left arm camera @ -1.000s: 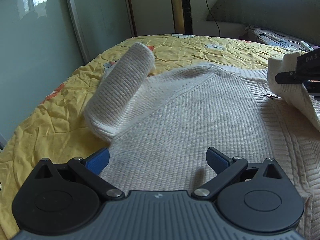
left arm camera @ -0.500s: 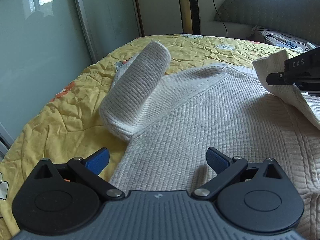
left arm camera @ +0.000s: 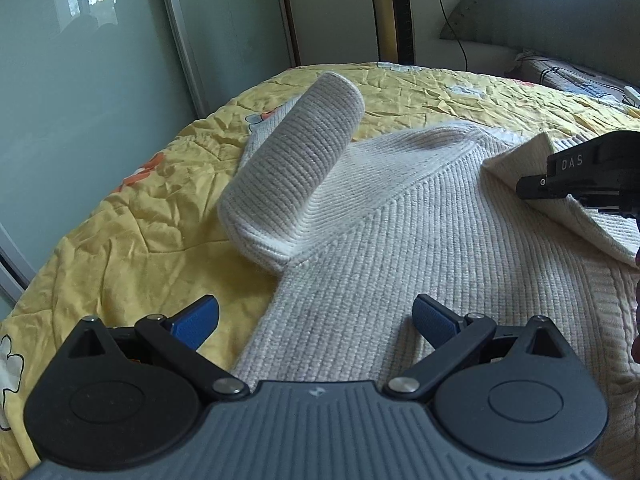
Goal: Fold small clothes
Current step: 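Lower the sleeve onto the sweater body and open the right gripper, then grasp the cuff of the other sleeve with the left gripper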
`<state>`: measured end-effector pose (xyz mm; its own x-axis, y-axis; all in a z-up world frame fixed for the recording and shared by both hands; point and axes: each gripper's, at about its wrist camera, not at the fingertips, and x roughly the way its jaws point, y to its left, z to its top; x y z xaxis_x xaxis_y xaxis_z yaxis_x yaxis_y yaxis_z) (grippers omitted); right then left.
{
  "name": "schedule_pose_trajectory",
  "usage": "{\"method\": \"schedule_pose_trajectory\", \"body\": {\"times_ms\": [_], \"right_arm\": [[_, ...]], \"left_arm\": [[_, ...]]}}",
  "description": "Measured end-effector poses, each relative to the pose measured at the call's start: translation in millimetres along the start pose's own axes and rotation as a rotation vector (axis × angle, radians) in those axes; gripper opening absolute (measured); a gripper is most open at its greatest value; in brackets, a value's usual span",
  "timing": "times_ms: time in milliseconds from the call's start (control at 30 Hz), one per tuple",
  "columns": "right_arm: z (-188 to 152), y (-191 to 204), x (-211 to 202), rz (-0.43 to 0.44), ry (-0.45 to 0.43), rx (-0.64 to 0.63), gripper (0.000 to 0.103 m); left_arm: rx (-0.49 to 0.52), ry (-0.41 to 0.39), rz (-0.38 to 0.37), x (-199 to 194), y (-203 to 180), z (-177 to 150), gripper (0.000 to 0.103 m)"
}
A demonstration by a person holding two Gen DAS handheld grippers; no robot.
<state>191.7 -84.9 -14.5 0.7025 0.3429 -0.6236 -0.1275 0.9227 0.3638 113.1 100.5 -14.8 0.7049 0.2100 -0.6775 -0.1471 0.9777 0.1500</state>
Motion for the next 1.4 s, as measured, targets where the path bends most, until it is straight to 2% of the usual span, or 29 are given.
{"method": "schedule_pose_trajectory", "body": {"times_ms": [67,133,200,300,433,500,700,800,967,1167,1300,1400], "right_arm": [[-1,2,1,0.003,0.002,-0.008,0.021],[0,5,1,0.013,0.015,-0.020,0.034],[0,9,-2,0.038,0.024,-0.027,0.043],[-1,16,-8,0.074,0.031,-0.033,0.044],[-3,8,-10,0.140,0.053,0.060,0.047],[-5,9,-6,0.128,0.082,0.045,0.047],[-4,14,-15,0.150,0.075,0.044,0.048],[-6,15,-10,0.134,0.102,0.034,0.049],[-7,17,-18,0.146,0.082,0.038,0.049],[-10,15,-13,0.126,0.101,0.020,0.053],[-10,18,-22,0.128,0.079,0.014,0.055],[-13,26,-33,0.123,0.056,-0.057,0.064]], "left_arm": [[-0.002,0.003,0.002,0,1,0,0.103],[-0.009,0.006,0.001,0,3,0,0.103],[-0.019,0.008,0.002,0,5,0,0.103],[-0.027,0.010,0.004,1,8,0,0.103],[-0.039,0.017,0.004,2,12,-1,0.103],[-0.045,0.020,0.001,2,13,-1,0.103],[-0.041,0.019,0.003,0,12,0,0.103],[-0.039,0.013,0.005,-1,12,1,0.103],[-0.045,0.016,0.009,0,14,2,0.103],[-0.030,0.006,0.016,-1,16,4,0.103],[-0.039,-0.022,0.029,-1,31,14,0.103],[-0.074,-0.023,0.048,8,55,30,0.103]]}}
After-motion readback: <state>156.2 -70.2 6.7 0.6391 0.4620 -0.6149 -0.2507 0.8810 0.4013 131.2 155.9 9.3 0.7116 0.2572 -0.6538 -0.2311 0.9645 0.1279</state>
